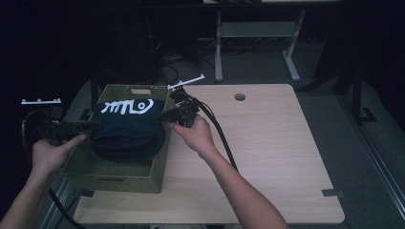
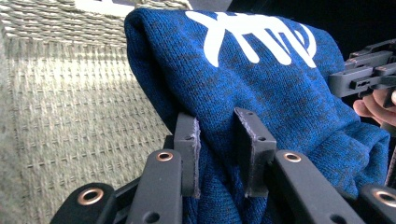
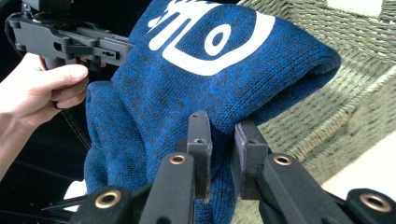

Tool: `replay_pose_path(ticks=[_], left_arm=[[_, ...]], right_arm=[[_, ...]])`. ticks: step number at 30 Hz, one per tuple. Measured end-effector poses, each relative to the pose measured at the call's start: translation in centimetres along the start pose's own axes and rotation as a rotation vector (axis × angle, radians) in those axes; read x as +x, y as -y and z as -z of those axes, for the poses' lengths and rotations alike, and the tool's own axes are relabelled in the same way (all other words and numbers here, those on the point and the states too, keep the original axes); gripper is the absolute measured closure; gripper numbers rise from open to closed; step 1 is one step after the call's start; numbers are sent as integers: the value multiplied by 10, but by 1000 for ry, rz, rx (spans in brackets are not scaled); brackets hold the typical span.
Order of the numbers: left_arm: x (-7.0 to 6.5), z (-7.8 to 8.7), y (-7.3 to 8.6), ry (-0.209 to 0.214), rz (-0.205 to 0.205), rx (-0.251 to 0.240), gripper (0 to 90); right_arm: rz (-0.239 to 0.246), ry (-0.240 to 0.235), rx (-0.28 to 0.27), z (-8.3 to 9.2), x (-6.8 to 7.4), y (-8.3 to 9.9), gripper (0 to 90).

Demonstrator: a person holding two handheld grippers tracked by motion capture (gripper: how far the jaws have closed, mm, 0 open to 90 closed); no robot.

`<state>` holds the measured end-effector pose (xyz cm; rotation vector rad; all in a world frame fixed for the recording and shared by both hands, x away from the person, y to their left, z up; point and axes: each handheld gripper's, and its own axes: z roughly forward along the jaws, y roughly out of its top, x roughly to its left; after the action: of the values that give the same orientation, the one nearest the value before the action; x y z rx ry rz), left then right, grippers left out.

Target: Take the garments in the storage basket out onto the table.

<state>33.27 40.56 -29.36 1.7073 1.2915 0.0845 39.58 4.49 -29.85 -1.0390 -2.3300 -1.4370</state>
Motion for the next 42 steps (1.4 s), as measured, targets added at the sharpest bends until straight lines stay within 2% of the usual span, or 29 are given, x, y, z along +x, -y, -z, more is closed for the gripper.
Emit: replay_pose_path(ticks=[8,12,20,31,42], left_arm=[[12,5,2,-15,1,-2,720],[18,6,3,-18,14,-11,719],[31,3,6,-35,29,2,719],[42,-4,10,-55,39,14,720],[53,-16,12,-78,27,47,720]], right_arm=[[-2,-6,5,-15,0,-2,789],[-8,-8,11,-22,0,-3,789],[-14,-8,21,-36,-2,-3,788],[-16,2,34,-52,-10,-1,788],[-32,3,36,-63,-18,3,784]])
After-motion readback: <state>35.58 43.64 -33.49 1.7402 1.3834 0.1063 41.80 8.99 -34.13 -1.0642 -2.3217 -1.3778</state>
